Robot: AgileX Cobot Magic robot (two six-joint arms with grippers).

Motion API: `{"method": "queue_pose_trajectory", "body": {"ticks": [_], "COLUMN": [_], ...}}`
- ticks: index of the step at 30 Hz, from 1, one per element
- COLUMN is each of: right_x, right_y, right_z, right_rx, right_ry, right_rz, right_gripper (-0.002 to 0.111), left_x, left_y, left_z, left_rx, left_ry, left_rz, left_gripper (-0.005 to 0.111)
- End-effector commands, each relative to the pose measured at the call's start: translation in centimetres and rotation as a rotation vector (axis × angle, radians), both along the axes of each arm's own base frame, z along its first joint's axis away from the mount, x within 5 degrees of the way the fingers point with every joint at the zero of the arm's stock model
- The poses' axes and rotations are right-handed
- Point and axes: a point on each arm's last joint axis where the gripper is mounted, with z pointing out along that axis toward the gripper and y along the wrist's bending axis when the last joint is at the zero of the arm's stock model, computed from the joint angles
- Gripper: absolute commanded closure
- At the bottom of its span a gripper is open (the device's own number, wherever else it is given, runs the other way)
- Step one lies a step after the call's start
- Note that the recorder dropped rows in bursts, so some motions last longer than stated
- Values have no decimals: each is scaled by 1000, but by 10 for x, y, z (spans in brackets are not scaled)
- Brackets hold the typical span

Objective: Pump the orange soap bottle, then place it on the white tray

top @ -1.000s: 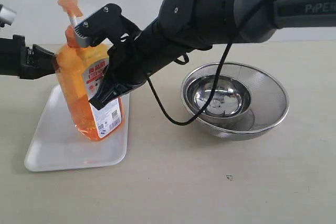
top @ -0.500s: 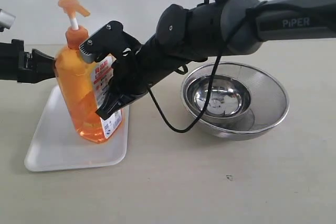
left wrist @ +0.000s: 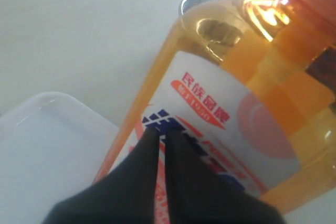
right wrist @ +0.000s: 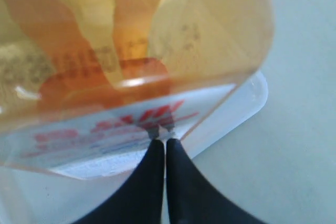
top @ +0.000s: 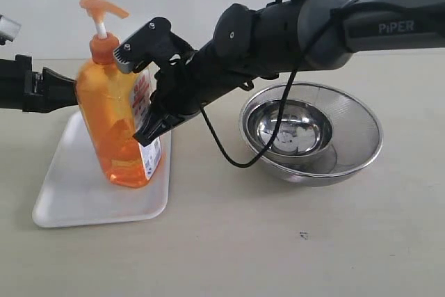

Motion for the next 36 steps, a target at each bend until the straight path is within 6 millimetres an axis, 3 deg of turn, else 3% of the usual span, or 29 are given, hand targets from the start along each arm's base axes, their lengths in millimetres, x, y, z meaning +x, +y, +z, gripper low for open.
{"method": "queue_pose_trajectory", "body": {"ticks": [1, 19, 36], "right_x": [5, 9, 0], "right_y": [0, 3, 2], "right_z": [10, 20, 13], "right_rx": [45, 65, 21], "right_ry": [-55, -88, 15], "right_rz": [-40, -41, 10], "right_gripper": [109, 109, 109], "left_x": [-4, -18, -13], "left_y": [-4, -8, -7], "left_z": [1, -13, -9], "left_rx": [-31, -52, -99], "left_ry": [12, 8, -4], "left_rz": [-36, -32, 27], "left_gripper": [102, 102, 102]}}
